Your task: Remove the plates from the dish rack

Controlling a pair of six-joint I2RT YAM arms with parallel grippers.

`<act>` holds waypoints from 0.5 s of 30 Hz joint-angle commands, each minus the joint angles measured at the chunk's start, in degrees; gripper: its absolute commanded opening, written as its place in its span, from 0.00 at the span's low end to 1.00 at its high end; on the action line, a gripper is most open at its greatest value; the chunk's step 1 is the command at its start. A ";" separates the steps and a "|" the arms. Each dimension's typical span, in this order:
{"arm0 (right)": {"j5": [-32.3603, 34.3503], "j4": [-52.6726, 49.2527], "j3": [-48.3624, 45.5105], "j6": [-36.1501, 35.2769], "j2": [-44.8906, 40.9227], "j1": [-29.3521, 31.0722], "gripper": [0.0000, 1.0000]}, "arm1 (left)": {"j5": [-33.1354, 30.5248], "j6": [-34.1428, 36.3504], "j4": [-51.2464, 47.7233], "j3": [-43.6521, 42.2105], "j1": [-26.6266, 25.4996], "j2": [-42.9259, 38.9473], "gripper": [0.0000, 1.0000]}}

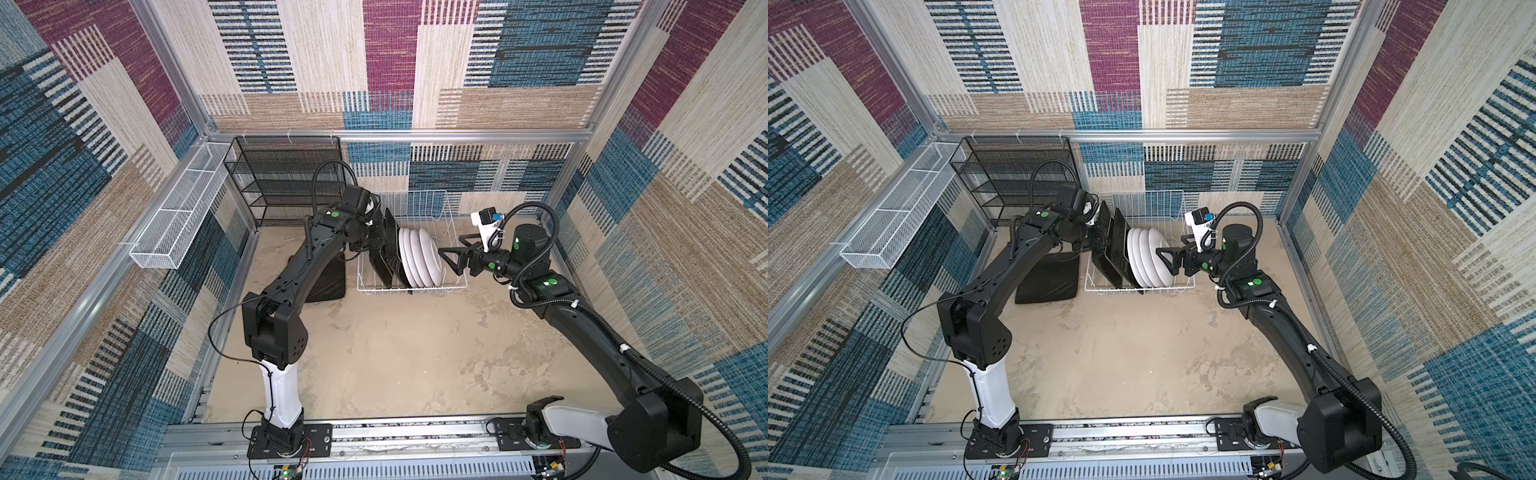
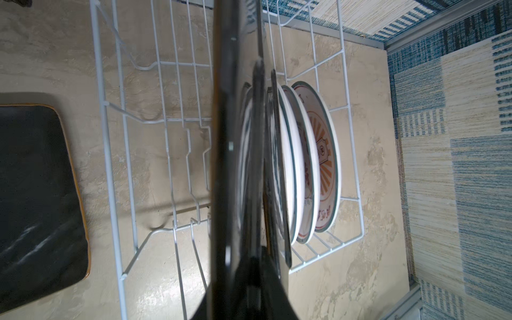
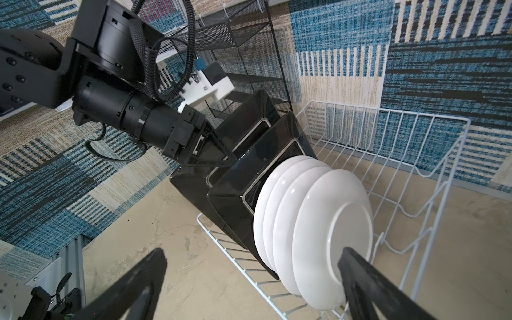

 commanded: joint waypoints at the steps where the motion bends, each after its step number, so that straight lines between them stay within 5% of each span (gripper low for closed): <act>1: -0.35 1.76 0.14 0.36 -0.14 0.01 0.99 | -2.06 2.16 4.20 1.30 0.33 -1.73 0.00; 15: -1.10 2.47 0.31 0.45 0.11 0.07 0.99 | -2.50 2.33 4.93 0.27 0.54 -5.73 0.00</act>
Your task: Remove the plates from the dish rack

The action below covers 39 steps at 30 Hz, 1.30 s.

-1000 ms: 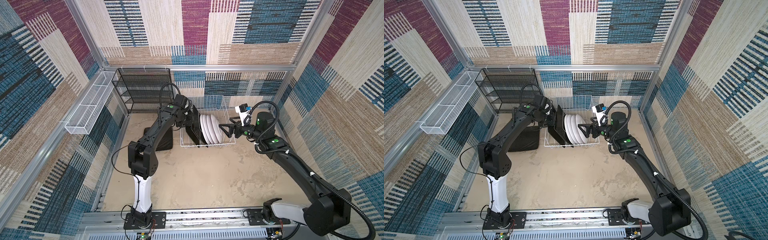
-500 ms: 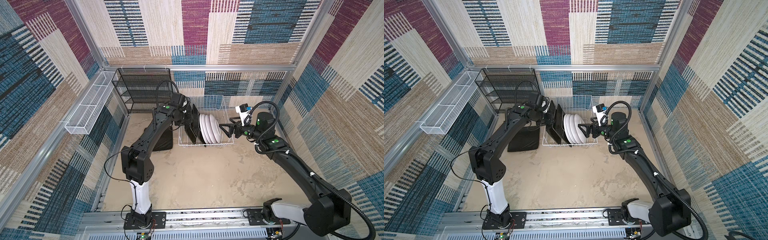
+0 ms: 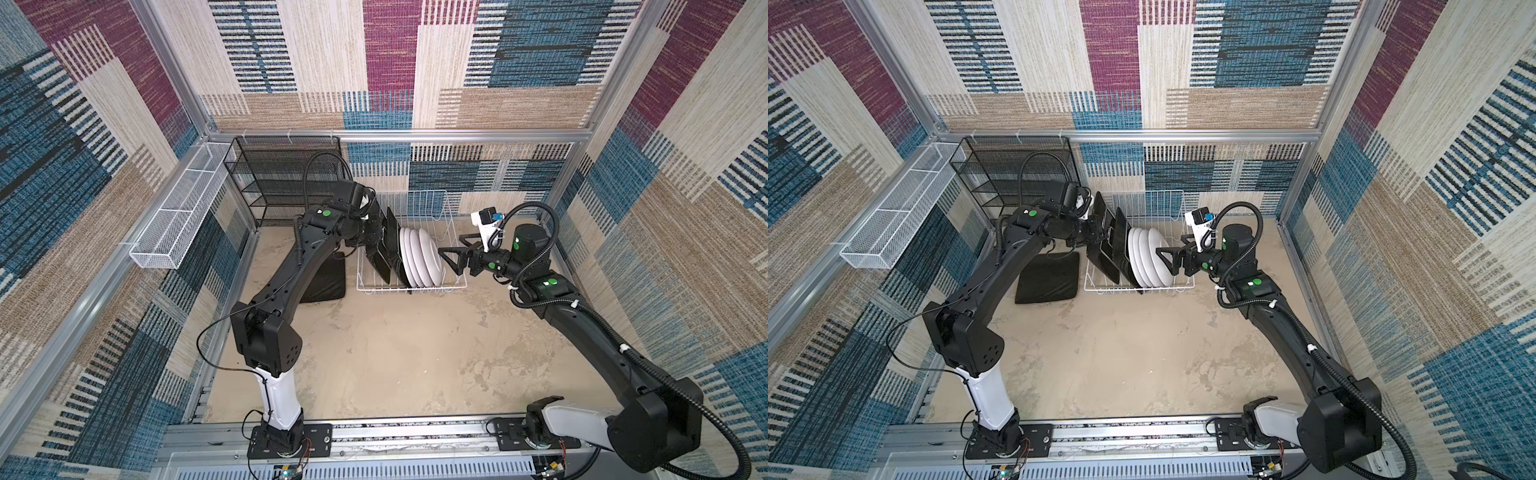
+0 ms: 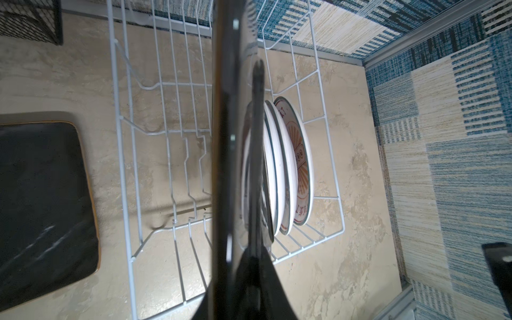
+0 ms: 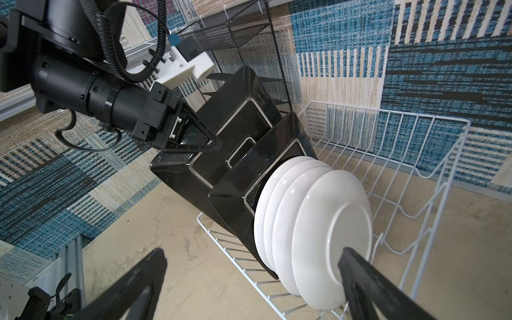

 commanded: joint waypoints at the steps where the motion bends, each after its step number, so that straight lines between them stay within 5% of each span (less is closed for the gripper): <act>1: -1.22 2.28 0.31 0.47 0.04 0.04 0.99 | -1.36 1.87 5.29 -0.13 0.36 -1.75 0.00; 20: -1.21 2.14 0.46 2.02 -0.49 0.04 0.99 | -7.37 8.17 3.27 1.03 1.78 -8.75 0.00; 30: -0.10 -2.52 6.75 11.70 3.78 -0.02 0.99 | -8.02 20.74 12.93 -4.39 1.47 -16.96 0.00; 39: -7.18 -5.87 15.08 18.80 9.18 -0.34 0.99 | -6.87 35.77 27.93 -17.97 -0.77 -26.46 0.00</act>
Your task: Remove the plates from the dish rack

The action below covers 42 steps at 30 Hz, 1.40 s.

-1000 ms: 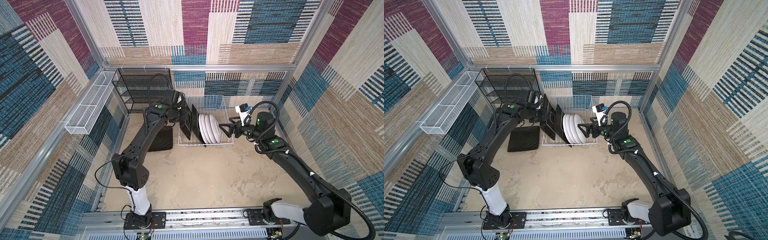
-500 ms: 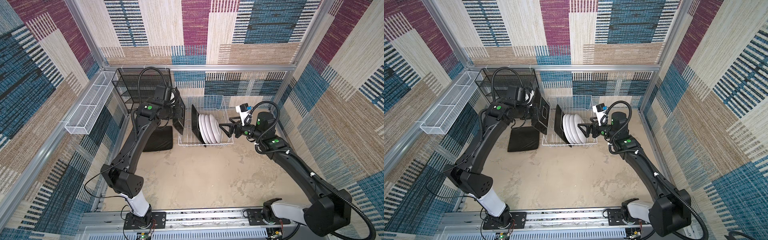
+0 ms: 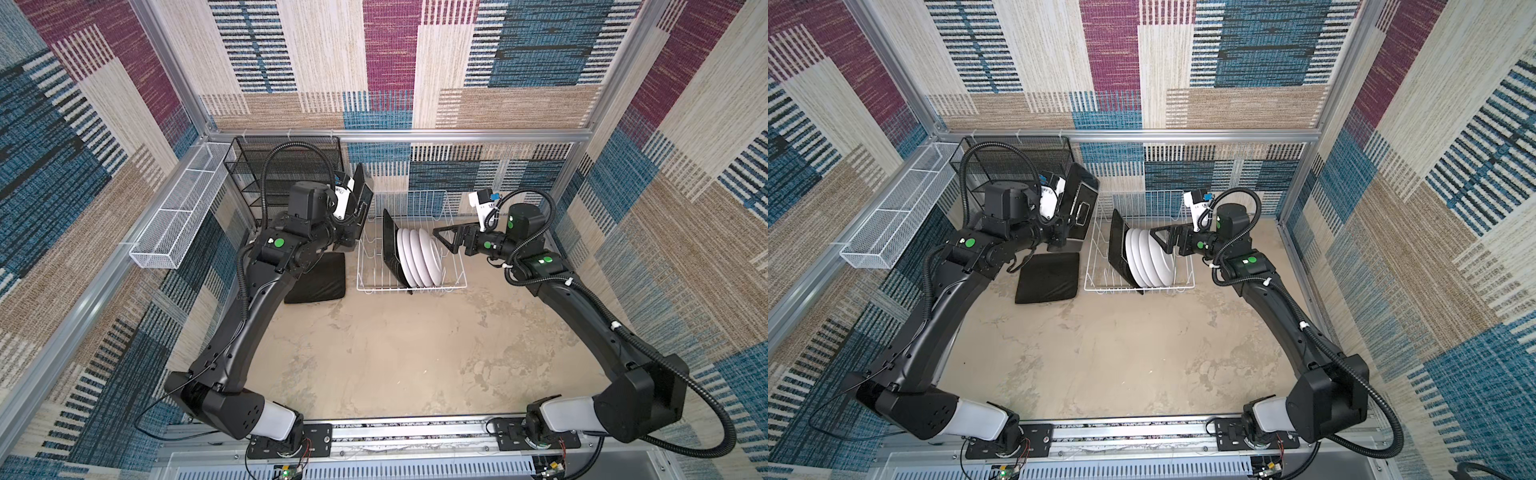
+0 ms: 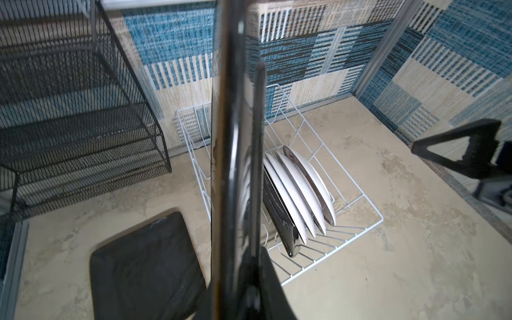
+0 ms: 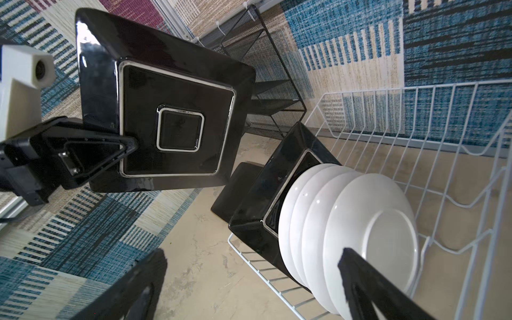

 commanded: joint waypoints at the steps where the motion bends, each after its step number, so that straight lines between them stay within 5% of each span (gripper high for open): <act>1: -3.90 0.14 2.42 5.53 0.90 -0.21 0.99 | 0.39 10.05 17.01 -3.61 -0.76 -3.10 0.00; 11: -8.35 0.88 9.09 13.32 3.99 -2.27 0.99 | 1.40 27.74 27.45 -15.55 -5.01 -9.48 0.00; 27: -10.81 1.18 13.24 19.92 9.48 -4.00 0.99 | -13.20 61.43 52.05 -31.33 -16.36 -8.96 0.00; 42: -9.61 -0.31 8.85 22.64 10.95 -3.29 0.81 | -13.68 71.43 65.12 -38.20 -18.91 -5.32 0.00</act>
